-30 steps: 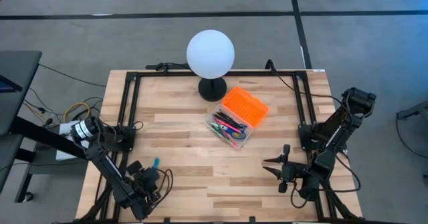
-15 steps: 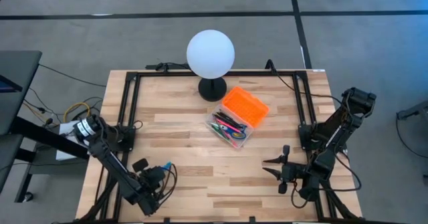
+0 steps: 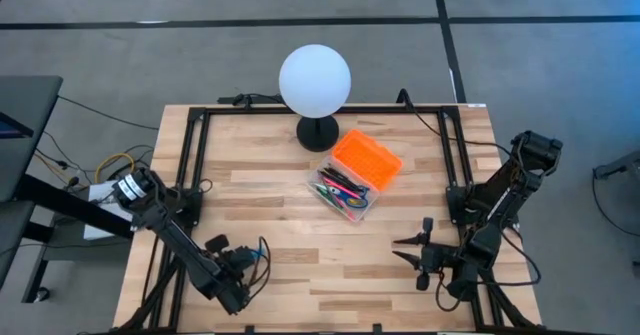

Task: Pick & place school supplies into a supply box
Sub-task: Put the blue pen into the orange supply box

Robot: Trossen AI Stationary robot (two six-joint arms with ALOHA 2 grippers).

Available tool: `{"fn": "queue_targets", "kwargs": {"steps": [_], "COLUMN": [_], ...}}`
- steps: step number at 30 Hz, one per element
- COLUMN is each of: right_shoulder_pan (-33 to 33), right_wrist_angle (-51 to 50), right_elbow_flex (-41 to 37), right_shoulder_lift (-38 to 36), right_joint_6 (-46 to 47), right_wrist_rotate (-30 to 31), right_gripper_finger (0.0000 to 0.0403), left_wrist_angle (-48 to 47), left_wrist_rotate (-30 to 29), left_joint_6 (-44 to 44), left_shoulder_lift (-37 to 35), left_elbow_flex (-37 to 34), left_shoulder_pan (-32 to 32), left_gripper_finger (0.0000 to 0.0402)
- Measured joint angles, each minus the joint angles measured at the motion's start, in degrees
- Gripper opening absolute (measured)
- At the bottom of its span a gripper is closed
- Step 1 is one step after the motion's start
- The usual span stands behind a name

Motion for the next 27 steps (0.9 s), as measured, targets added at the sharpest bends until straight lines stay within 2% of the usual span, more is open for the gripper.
{"fn": "queue_targets", "kwargs": {"steps": [13,18,27], "right_shoulder_pan": [0.0,0.0,0.0], "right_wrist_angle": [0.0,0.0,0.0], "right_elbow_flex": [0.0,0.0,0.0], "right_shoulder_lift": [0.0,0.0,0.0], "right_joint_6": [0.0,0.0,0.0], "right_wrist_rotate": [-0.8,-0.8,-0.8], "right_gripper_finger": [0.0116,0.0116,0.0116], "left_wrist_angle": [10.5,14.1,21.4], "left_wrist_rotate": [-6.6,-6.9,-6.6], "left_joint_6": [8.3,12.2,24.7], "left_shoulder_lift": [0.1,0.2,0.5], "left_elbow_flex": [0.0,0.0,0.0], "left_shoulder_pan": [2.7,4.9,10.8], "left_gripper_finger": [0.0062,0.0062,0.0062]}}
